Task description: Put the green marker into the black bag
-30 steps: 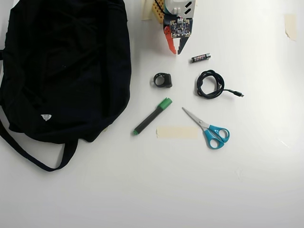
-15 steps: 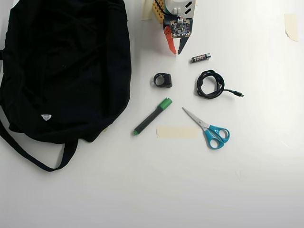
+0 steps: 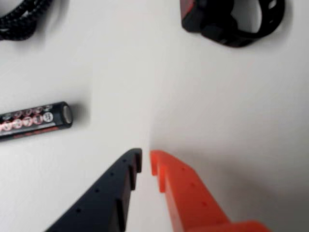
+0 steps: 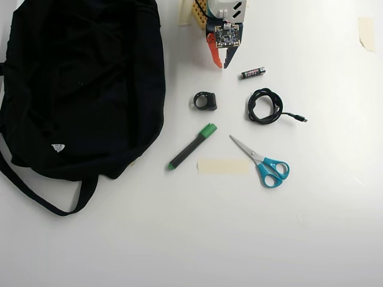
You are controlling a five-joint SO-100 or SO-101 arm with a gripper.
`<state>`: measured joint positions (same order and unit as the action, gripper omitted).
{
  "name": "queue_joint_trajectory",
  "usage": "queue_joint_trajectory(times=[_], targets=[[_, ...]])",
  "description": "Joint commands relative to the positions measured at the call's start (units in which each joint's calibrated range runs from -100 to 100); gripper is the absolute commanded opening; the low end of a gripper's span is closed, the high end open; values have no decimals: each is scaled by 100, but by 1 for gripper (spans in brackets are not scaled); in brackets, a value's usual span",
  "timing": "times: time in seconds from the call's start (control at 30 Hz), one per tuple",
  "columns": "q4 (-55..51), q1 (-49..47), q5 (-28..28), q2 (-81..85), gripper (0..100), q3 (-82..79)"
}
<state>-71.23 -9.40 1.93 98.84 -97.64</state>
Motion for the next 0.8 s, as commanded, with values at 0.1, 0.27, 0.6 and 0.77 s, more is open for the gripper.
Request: queue_joint_trajectory(times=[0.1,0.27,0.6,0.77], targets=[[-112,43,-25,75,2,-164],[-112,43,-25,75,2,-164],[-112,43,-25,75,2,-164],[-112,-9,-25,75,2,-164]])
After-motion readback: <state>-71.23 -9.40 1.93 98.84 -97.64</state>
